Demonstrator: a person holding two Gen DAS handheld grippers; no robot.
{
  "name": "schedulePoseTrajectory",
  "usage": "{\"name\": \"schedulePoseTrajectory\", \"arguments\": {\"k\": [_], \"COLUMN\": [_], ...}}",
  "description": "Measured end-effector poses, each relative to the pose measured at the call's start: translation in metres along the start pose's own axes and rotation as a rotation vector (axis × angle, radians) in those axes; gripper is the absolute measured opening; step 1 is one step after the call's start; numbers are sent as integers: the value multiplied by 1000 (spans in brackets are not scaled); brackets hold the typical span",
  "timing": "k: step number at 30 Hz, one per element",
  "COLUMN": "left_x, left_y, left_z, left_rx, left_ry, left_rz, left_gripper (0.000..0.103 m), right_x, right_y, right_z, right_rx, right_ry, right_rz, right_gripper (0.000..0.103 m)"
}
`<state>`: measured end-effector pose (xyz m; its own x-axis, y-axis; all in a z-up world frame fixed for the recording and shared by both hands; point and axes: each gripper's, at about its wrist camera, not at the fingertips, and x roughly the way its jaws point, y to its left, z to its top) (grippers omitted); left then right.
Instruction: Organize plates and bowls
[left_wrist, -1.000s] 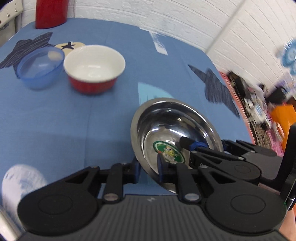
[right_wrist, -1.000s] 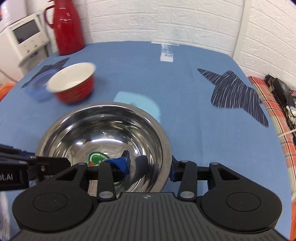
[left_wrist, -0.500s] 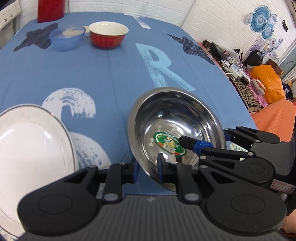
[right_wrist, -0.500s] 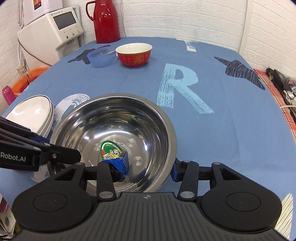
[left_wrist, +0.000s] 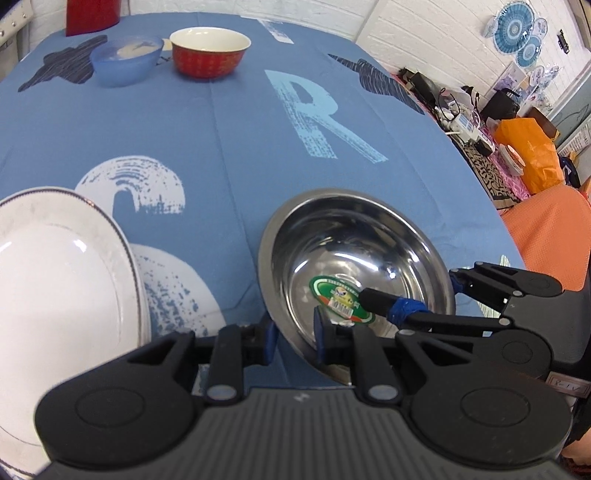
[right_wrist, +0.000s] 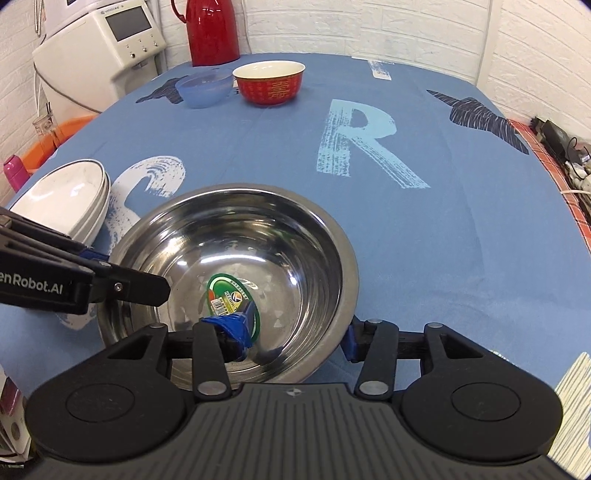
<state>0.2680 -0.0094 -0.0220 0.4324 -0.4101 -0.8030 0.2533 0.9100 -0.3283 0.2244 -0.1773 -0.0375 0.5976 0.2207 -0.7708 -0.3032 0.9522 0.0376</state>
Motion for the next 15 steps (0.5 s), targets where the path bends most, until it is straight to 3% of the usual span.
{"name": "schedulePoseTrajectory", "arguments": {"k": [6,7,8,9,15], "left_x": [4,3,1,-2,-34], "left_y": [-4,-4,-4,-3,5], "left_z": [2,1,2,2,11], "left_rx": [5,6,6,6,1], "left_ry": [-7,-8,-15,-35,-98], "left_rz": [7,0,4,11,-2], "left_gripper": [19,24,51,61,61], "right_x": [1,-1,-3,-6,-31], "right_y": [-7,-9,-9,-10,-25], "right_z": [2,2,3,3,13], "right_rx": [37,44,43,39,82], "right_ry": [17,18,18,16,-40], "right_rz": [14,20,13,-1,-19], "right_gripper": [32,32,32,32,32]}}
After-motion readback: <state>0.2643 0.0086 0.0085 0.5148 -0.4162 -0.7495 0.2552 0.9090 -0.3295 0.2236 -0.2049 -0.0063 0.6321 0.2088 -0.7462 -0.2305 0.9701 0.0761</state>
